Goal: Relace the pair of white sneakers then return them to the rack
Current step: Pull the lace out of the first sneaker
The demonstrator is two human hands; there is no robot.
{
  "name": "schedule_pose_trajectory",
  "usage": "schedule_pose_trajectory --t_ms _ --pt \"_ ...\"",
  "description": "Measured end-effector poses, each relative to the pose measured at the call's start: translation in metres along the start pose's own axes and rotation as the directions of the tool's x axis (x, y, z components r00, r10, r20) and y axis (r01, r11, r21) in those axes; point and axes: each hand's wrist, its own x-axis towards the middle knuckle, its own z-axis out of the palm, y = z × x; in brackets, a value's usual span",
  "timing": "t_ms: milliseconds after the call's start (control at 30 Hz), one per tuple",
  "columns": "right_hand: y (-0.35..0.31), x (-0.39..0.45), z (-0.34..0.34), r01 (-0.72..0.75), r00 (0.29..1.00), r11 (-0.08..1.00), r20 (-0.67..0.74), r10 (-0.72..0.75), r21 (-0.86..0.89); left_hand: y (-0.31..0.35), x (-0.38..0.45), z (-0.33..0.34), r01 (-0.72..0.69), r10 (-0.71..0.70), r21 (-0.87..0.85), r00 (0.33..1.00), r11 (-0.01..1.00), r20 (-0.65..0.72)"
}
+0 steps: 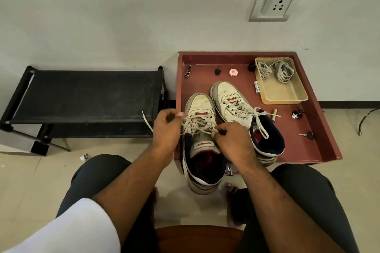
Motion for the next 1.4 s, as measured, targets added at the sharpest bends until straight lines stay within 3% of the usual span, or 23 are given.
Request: schedule_pose_trajectory --t_ms 33,100,167,200,267,333,367,433,500,533,567,600,667,733,867,933,967,1033,1100,1167,1267,1333,1400 --pt "0.000 0.000 0.000 -0.002 1.000 1.000 -0.001 0.002 -0.008 -0.004 0.005 -0.002 -0.151 0.135 0.247 0.988 0.957 0.080" --pt "-0.001 0.001 -0.001 -0.003 1.000 1.000 -0.003 0.003 -0.023 -0.008 0.009 0.000 -0.437 0.284 0.663 0.899 0.607 0.332" --pt "-0.002 0.000 -0.001 0.003 1.000 1.000 -0.003 -0.003 -0.029 -0.010 0.002 0.009 -0.543 0.280 0.789 0.835 0.288 0.473" --pt "-0.003 0.000 -0.001 0.004 1.000 1.000 -0.004 -0.004 -0.026 -0.011 -0.002 0.013 -0.533 0.262 0.814 0.840 0.230 0.476" --pt "-0.003 -0.001 -0.002 0.002 1.000 1.000 -0.007 -0.002 -0.011 -0.015 -0.002 0.016 -0.513 0.276 0.824 0.850 0.241 0.449" --pt "-0.002 -0.001 -0.003 0.001 1.000 1.000 -0.006 -0.001 0.002 -0.016 0.005 0.014 -0.488 0.326 0.740 0.870 0.463 0.370" --pt "-0.002 -0.001 -0.003 0.005 1.000 1.000 -0.002 -0.005 0.005 -0.014 0.009 0.011 -0.457 0.358 0.627 0.888 0.631 0.288" --pt "-0.002 -0.001 -0.003 0.013 1.000 1.000 0.002 -0.013 0.006 -0.005 0.009 0.005 -0.302 0.318 0.278 0.948 0.912 -0.012" --pt "-0.002 -0.001 -0.003 0.015 1.000 1.000 0.002 -0.015 -0.003 0.004 0.010 -0.005 -0.142 0.141 0.008 0.969 0.990 -0.204" --pt "-0.002 -0.001 -0.003 0.015 1.000 1.000 0.001 -0.015 -0.010 0.006 0.010 -0.008 -0.101 0.100 0.002 0.977 0.995 -0.191" --pt "-0.002 -0.001 -0.002 0.014 1.000 1.000 0.002 -0.014 -0.016 0.007 0.013 -0.011 -0.137 0.154 0.142 0.981 0.980 -0.119" --pt "-0.002 -0.001 -0.002 0.011 1.000 1.000 0.003 -0.011 -0.024 0.004 0.015 -0.012 -0.238 0.248 0.389 0.968 0.890 0.025" --pt "-0.003 0.000 -0.002 0.002 1.000 0.999 0.005 -0.002 -0.038 -0.003 0.012 -0.005 -0.466 0.313 0.725 0.883 0.507 0.349" --pt "-0.003 0.000 -0.001 -0.003 1.000 0.999 0.011 0.003 -0.039 -0.007 0.005 0.008 -0.547 0.257 0.792 0.834 0.270 0.489" --pt "-0.003 -0.001 -0.003 -0.007 1.000 1.000 0.008 0.007 -0.029 -0.008 -0.005 0.015 -0.526 0.275 0.839 0.834 0.138 0.478" --pt "-0.004 -0.002 -0.005 -0.003 1.000 1.000 0.004 0.003 -0.012 -0.007 -0.002 0.013 -0.533 0.352 0.806 0.828 0.257 0.435" --pt "-0.004 -0.002 -0.006 -0.005 1.000 1.000 0.006 0.005 0.000 -0.007 0.001 0.010 -0.509 0.399 0.761 0.846 0.402 0.355" --pt "-0.005 -0.003 -0.006 -0.004 1.000 1.000 0.011 0.004 0.015 -0.004 0.012 0.000 -0.414 0.453 0.536 0.889 0.736 0.065" --pt "-0.005 -0.003 -0.006 -0.003 1.000 1.000 0.010 0.003 0.028 0.002 0.020 -0.014 -0.267 0.328 0.257 0.915 0.929 -0.237" --pt "-0.004 -0.003 -0.005 -0.013 1.000 0.999 0.008 0.013 0.045 0.006 0.028 -0.027 -0.131 0.143 0.057 0.904 0.990 -0.402" --pt "-0.003 -0.002 -0.005 -0.006 1.000 1.000 0.010 0.006 0.025 0.009 0.039 -0.040 -0.046 -0.037 -0.138 0.835 0.989 -0.550" --pt "-0.002 -0.001 -0.005 -0.004 1.000 1.000 0.015 0.004 0.012 0.007 0.044 -0.045 0.023 -0.089 -0.120 0.815 0.992 -0.573" --pt "-0.002 -0.003 -0.005 0.002 1.000 1.000 0.011 -0.002 -0.001 0.005 0.040 -0.045 0.085 -0.037 0.072 0.859 0.994 -0.510"
